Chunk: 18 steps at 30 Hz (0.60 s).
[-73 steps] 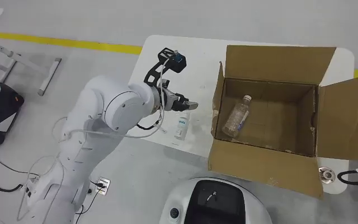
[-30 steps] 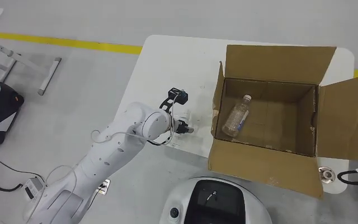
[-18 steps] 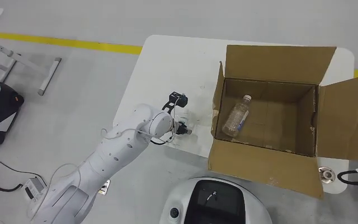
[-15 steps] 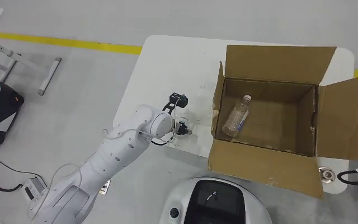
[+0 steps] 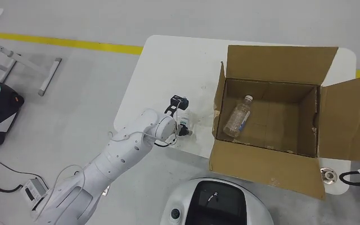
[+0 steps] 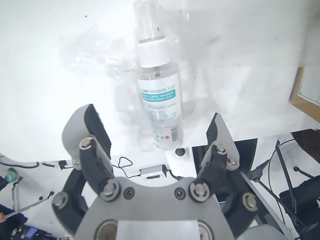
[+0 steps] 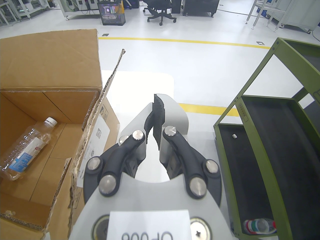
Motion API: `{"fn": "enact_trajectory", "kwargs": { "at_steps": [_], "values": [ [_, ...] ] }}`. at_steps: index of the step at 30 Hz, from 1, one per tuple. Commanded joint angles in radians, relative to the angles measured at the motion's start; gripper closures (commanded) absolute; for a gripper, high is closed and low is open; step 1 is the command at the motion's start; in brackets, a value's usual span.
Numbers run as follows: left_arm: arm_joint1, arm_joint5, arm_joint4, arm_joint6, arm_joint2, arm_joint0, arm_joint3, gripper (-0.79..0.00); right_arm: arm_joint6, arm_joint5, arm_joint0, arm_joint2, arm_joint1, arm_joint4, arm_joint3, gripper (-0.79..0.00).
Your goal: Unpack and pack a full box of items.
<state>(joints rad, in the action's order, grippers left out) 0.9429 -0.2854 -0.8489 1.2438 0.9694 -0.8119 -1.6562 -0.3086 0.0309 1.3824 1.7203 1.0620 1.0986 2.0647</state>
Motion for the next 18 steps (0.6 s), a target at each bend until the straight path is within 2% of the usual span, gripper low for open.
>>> {"fn": "enact_trajectory", "kwargs": {
  "at_steps": [1,3,7,9,11,14,18],
  "values": [
    [0.003,-0.001,-0.002,-0.004,-0.003,0.0,0.004,-0.705,0.0,0.0,0.0,0.0,0.0,0.0,0.0,0.0],
    [0.006,-0.003,-0.004,-0.003,-0.006,0.001,0.008,-0.683,0.0,0.0,0.0,0.0,0.0,0.0,0.0,0.0],
    [0.012,-0.003,-0.007,-0.006,-0.01,0.004,0.018,-0.542,0.0,0.0,0.0,0.0,0.0,0.0,0.0,0.0],
    [0.015,-0.003,-0.008,-0.006,-0.011,0.006,0.022,-0.502,0.0,0.0,0.0,0.0,0.0,0.0,0.0,0.0],
    [0.018,-0.001,-0.015,-0.004,-0.015,0.008,0.028,-0.499,0.0,0.0,0.0,0.0,0.0,0.0,0.0,0.0],
    [0.023,0.001,-0.02,-0.002,-0.02,0.012,0.032,-0.385,0.0,0.0,0.0,0.0,0.0,0.0,0.0,0.0],
    [0.028,0.0,-0.025,0.002,-0.021,0.016,0.038,-0.323,0.0,0.0,0.0,0.0,0.0,0.0,0.0,0.0]
  ]
}}
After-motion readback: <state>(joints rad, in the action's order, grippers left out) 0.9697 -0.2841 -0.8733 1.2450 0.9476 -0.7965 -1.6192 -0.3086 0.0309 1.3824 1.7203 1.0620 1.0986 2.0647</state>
